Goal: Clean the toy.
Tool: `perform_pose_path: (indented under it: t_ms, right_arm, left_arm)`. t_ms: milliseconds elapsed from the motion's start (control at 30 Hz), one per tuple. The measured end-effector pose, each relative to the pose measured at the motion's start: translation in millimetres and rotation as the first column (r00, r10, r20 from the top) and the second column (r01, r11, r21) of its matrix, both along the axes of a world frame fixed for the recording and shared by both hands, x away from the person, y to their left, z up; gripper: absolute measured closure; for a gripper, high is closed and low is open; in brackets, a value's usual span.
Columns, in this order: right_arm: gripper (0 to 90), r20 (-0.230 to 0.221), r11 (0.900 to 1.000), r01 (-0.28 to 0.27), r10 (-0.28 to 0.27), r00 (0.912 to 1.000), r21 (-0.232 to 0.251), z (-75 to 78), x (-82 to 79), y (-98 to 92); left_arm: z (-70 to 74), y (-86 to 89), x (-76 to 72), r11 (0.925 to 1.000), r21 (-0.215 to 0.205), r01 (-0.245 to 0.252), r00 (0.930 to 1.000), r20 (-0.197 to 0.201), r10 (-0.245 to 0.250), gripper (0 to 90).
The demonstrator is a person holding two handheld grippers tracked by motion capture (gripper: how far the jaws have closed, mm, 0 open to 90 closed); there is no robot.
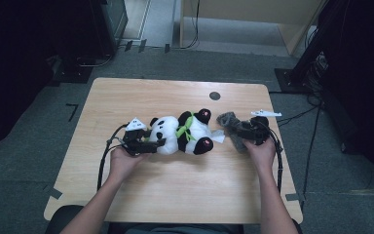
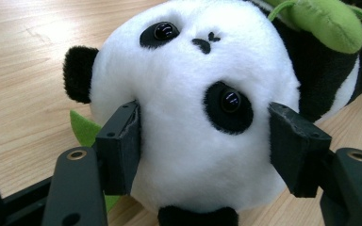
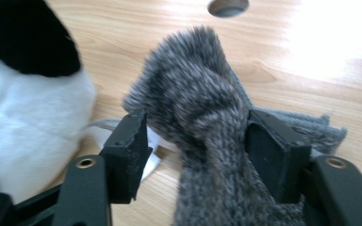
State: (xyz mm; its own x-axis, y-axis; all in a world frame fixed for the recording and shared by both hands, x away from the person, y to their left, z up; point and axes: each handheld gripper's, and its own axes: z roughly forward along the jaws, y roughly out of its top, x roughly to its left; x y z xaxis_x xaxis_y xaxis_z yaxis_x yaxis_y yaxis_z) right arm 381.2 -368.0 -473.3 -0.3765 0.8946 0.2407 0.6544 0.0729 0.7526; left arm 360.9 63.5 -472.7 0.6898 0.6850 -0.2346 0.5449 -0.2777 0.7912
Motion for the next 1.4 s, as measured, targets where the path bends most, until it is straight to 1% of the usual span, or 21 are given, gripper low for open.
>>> perform_pose_path:
  t_ms: [33,200,300,367,500,700,800,967,1033,1200,1233,1300,1367,1400]
  right_arm:
    - [36.7,0.010,1.000,-0.008,0.008,0.9999,0.001,2.8,-2.1,1.9]
    - [30.7,0.034,0.999,-0.037,0.037,0.9987,-0.001,15.0,-9.2,8.7]
    - [27.2,0.029,0.998,-0.053,0.053,0.9982,0.018,20.6,-13.3,11.5]
    - [26.1,0.033,0.998,-0.062,0.061,0.9976,0.021,24.8,-17.0,14.0]
    - [25.6,0.064,0.996,-0.087,0.085,0.9944,0.036,33.3,-25.5,19.6]
    - [25.6,0.083,0.991,-0.131,0.127,0.9884,0.041,41.5,-35.5,33.0]
    - [25.6,0.099,0.987,-0.157,0.152,0.9833,0.041,43.8,-41.0,43.9]
    - [25.6,0.103,0.980,-0.198,0.194,0.9756,0.036,46.9,-47.7,59.7]
    - [25.6,0.110,0.976,-0.215,0.211,0.9714,0.034,48.8,-51.4,65.1]
    - [25.7,0.121,0.970,-0.240,0.234,0.9647,0.041,51.0,-57.4,74.5]
    - [25.6,0.124,0.968,-0.250,0.243,0.9621,0.040,51.0,-58.0,76.8]
    - [25.5,0.122,0.964,-0.263,0.257,0.9586,0.034,50.8,-58.9,81.8]
    - [25.1,0.127,0.960,-0.281,0.277,0.9526,0.019,49.0,-59.2,86.4]
    - [24.9,0.120,0.958,-0.286,0.282,0.9518,0.014,48.0,-59.5,88.6]
  left_arm:
    - [0.0,0.1,0.1,1.0000,-0.001,0.000,1.0000,0.000,0.000,32.6]
    - [0.1,0.2,-0.3,1.0000,0.005,0.007,1.0000,0.005,-0.007,31.8]
    - [0.0,0.3,-0.1,1.0000,0.004,0.008,1.0000,0.004,-0.008,31.3]
    - [-0.3,0.6,0.3,1.0000,0.003,0.009,0.9999,0.004,-0.009,30.9]
    - [-1.3,0.9,1.1,0.9999,-0.004,0.011,0.9999,0.003,-0.011,29.8]
    - [-2.8,0.7,1.7,0.9999,-0.006,0.012,0.9999,0.011,-0.012,27.7]
    - [-3.1,0.7,2.1,0.9999,-0.007,0.010,0.9999,0.013,-0.010,27.1]
    - [-3.7,0.5,2.3,0.9999,-0.007,0.010,0.9998,0.016,-0.010,25.5]
    - [-4.1,0.5,2.6,0.9999,-0.007,0.010,0.9998,0.016,-0.010,24.5]
    - [-4.1,-0.1,2.4,1.0000,-0.004,0.009,0.9998,0.019,-0.008,23.7]
    - [-4.2,-0.1,2.5,1.0000,-0.005,0.009,0.9998,0.018,-0.009,23.6]
    - [-4.4,0.1,2.6,0.9999,-0.007,0.010,0.9998,0.017,-0.010,23.6]
    - [-4.5,0.3,2.8,0.9999,-0.009,0.012,0.9998,0.016,-0.012,23.6]
    - [-4.5,0.3,2.8,0.9999,-0.008,0.012,0.9998,0.016,-0.012,23.6]
